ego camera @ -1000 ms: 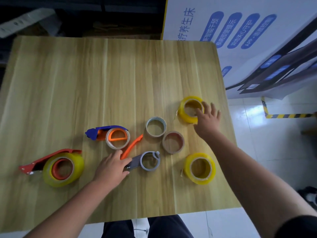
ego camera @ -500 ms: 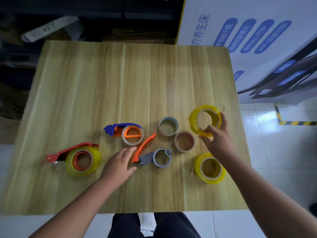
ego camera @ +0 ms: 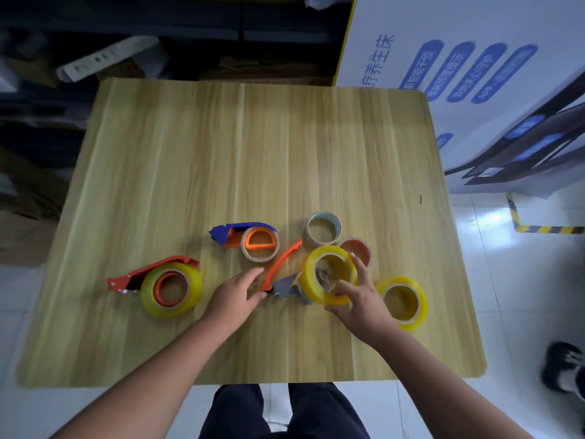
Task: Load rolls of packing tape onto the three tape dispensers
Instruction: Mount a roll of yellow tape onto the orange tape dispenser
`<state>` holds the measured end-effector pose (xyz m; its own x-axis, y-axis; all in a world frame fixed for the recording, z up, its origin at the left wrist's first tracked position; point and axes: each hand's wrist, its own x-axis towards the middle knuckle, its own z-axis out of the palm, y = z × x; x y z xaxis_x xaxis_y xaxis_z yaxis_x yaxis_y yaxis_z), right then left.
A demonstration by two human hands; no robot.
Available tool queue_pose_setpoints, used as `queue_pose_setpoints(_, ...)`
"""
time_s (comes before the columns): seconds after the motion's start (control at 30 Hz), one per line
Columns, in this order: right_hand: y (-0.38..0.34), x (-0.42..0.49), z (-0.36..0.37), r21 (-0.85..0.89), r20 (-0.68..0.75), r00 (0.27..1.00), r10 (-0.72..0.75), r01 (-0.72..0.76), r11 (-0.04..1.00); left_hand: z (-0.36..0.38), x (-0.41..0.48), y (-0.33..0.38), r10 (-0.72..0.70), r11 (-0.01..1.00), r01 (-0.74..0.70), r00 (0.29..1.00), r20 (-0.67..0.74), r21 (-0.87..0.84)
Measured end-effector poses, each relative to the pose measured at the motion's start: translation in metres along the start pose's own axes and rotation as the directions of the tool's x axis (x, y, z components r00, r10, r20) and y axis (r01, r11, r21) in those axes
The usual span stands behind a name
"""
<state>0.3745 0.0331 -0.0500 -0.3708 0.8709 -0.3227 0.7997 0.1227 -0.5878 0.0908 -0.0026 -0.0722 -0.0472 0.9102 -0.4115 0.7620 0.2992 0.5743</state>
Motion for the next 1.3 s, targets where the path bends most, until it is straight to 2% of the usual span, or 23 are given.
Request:
queue_pose_setpoints(0.2, 0.000, 0.001, 0.016, -0.031, 0.009, 1.000, -0.009, 0.009, 0.999, 0.009, 0.000, 0.005, -0.039, 0.990, 0.037, 0.999, -0.015, -0.139)
queue_pose_setpoints(0.77, -0.032, -0.002, 0.043, -0.105, 0.035, 0.999, -0.004, 0.008, 0.994, -0.003, -0.005, -0.015, -0.095, 0.983, 0.091, 0.995, -0.019, -0.158)
queue_pose_setpoints(0.97, -0.034, 0.001, 0.066, -0.098, -0.017, 1.000, -0.023, 0.021, 0.995, -0.015, -0.001, -0.025, -0.087, 0.989, 0.089, 0.996, 0.025, -0.117)
queue_pose_setpoints(1.07, -0.028, 0.002, 0.077, -0.144, -0.041, 0.999, -0.019, 0.013, 0.990, -0.017, 0.001, -0.024, -0.085, 0.990, 0.089, 0.996, 0.037, -0.109)
queue_pose_setpoints(1.2, -0.025, 0.003, 0.090, -0.245, -0.046, 0.997, 0.068, -0.077, 0.966, -0.017, 0.001, -0.024, -0.087, 0.987, 0.090, 0.996, 0.027, -0.137)
queue_pose_setpoints(1.3, -0.034, 0.006, 0.096, -0.326, -0.121, 0.992, 0.021, -0.059, 0.944, -0.018, 0.002, -0.024, -0.083, 0.988, 0.086, 0.996, 0.032, -0.128)
